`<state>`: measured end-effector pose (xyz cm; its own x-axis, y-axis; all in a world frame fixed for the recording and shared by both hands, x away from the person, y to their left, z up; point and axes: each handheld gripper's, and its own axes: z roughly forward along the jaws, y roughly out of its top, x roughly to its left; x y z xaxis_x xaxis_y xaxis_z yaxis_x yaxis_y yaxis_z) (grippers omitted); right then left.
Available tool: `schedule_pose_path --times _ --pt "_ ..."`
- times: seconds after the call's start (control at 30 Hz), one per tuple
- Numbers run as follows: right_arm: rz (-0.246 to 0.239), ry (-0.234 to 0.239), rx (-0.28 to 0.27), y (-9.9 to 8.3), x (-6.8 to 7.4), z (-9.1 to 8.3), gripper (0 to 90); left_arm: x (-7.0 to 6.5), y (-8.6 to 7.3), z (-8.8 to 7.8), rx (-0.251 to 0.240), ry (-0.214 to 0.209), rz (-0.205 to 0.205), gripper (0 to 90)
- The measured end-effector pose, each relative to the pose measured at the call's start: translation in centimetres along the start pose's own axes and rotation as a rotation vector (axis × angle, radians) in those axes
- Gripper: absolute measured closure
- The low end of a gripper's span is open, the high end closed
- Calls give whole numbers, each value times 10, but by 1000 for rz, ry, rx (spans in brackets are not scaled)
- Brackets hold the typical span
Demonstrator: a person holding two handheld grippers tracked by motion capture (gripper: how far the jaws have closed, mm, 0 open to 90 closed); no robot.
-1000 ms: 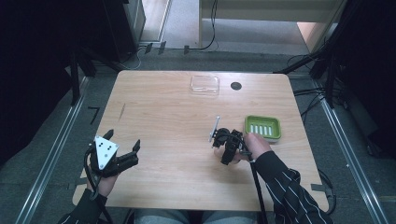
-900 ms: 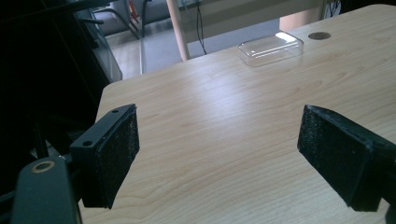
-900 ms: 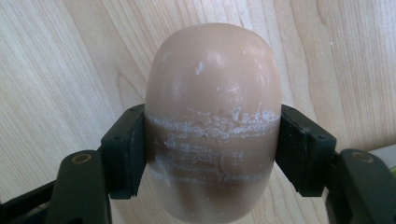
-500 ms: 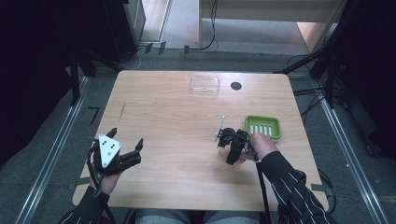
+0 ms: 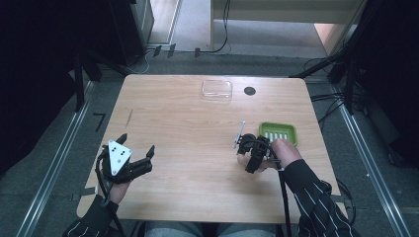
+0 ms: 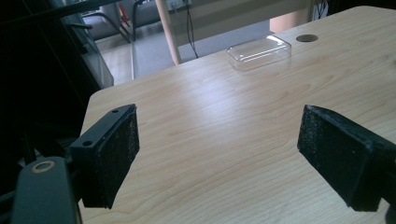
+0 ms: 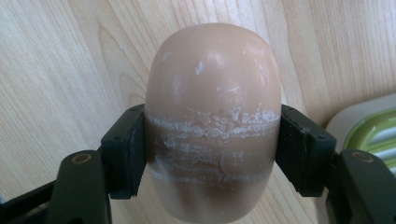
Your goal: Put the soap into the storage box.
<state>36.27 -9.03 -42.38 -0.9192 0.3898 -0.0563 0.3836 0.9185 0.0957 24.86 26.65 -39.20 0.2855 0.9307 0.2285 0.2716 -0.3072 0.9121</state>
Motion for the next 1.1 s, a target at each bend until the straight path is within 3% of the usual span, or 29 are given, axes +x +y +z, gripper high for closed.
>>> schedule_pose_path --times 1.1 --pt "57 -17 -28 -32 -21 -18 339 -6 4 7 -7 -26 7 132"
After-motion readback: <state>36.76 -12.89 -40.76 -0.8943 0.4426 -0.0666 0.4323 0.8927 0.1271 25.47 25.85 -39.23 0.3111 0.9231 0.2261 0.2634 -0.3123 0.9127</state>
